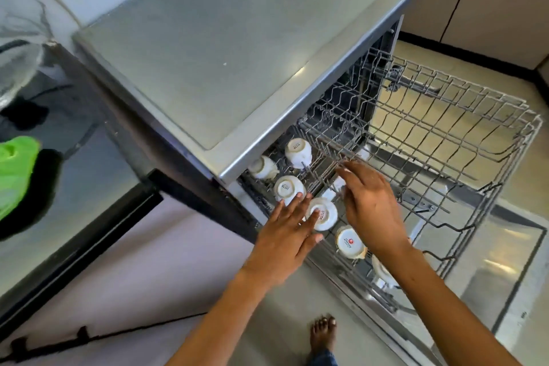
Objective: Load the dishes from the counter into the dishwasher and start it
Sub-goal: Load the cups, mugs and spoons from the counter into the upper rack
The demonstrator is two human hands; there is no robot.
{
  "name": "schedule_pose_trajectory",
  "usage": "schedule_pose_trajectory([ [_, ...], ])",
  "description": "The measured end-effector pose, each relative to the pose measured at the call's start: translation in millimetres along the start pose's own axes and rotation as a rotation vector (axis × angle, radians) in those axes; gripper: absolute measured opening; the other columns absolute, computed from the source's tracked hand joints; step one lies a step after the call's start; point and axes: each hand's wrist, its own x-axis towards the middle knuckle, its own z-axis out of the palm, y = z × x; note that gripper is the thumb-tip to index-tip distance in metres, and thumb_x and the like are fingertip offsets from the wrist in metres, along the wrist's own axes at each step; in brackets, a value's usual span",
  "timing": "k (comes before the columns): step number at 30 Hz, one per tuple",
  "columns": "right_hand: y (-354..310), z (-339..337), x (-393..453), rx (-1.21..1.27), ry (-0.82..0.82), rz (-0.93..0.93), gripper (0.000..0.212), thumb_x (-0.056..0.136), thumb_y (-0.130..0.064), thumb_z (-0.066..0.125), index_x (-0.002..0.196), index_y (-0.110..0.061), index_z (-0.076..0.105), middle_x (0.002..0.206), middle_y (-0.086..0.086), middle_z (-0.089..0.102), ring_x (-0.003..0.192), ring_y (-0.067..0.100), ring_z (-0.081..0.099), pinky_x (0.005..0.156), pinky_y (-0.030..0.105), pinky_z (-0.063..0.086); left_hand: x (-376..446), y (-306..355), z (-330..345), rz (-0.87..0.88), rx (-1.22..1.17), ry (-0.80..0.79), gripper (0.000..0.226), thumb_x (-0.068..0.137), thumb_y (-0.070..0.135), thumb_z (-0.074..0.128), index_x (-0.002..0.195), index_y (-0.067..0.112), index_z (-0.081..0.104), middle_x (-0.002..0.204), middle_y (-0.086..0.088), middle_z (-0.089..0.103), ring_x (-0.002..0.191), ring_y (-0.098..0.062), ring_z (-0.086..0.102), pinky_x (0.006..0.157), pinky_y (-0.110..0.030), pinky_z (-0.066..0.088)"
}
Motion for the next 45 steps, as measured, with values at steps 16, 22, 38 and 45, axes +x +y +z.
schedule_pose_trajectory([
  [16, -374.3, -151.3, -77.4, 0.588, -0.057, -0.440, 0.037, 0.088, -0.020, 0.041, 0.113, -0.005, 0.064, 0.110, 0.010, 0.067, 0.099, 0.027, 0.062, 0.091, 0.027, 0.039, -416.7, 58.5, -208.5, -0.926, -0.065, 0.603, 0.064, 0.098, 0.055, 0.021, 0.123, 0.014, 0.063, 0.144, -0.010, 0.043, 0.138, -0.017, 0.026, 0.111, -0.025, 0.012],
  [22, -512.1, -133.6, -75.5, 0.719, -0.141, -0.752, 0.031, 0.089, -0.017, 0.049, 0.114, -0.006, 0.064, 0.109, 0.009, 0.066, 0.100, 0.024, 0.060, 0.092, 0.026, 0.039, -513.4, 42.9, -225.8, -1.280, 0.034, 0.803, 0.058, 0.096, 0.051, 0.030, 0.112, 0.012, 0.069, 0.136, -0.016, 0.052, 0.132, -0.020, 0.031, 0.106, -0.032, 0.022],
  [38, -785.7, 25.1, -38.6, 0.689, -0.243, -0.891, 0.040, 0.092, -0.031, 0.039, 0.112, -0.008, 0.065, 0.114, 0.005, 0.065, 0.105, 0.019, 0.061, 0.095, 0.025, 0.041, -638.4, -288.1, -266.7, -1.481, 0.020, 0.623, 0.046, 0.083, 0.033, 0.042, 0.114, 0.010, 0.067, 0.127, -0.015, 0.060, 0.119, -0.030, 0.056, 0.094, -0.046, 0.045],
  [45, -822.1, 67.3, -14.9, 0.637, -0.271, -0.823, 0.024, 0.091, -0.017, 0.057, 0.113, -0.009, 0.065, 0.115, 0.002, 0.064, 0.107, 0.014, 0.059, 0.098, 0.028, 0.045, -652.4, -415.3, -260.6, -1.405, 0.064, 0.298, 0.057, 0.102, 0.034, 0.034, 0.152, 0.019, 0.011, 0.159, -0.008, 0.003, 0.146, -0.023, 0.002, 0.117, -0.038, 0.004],
])
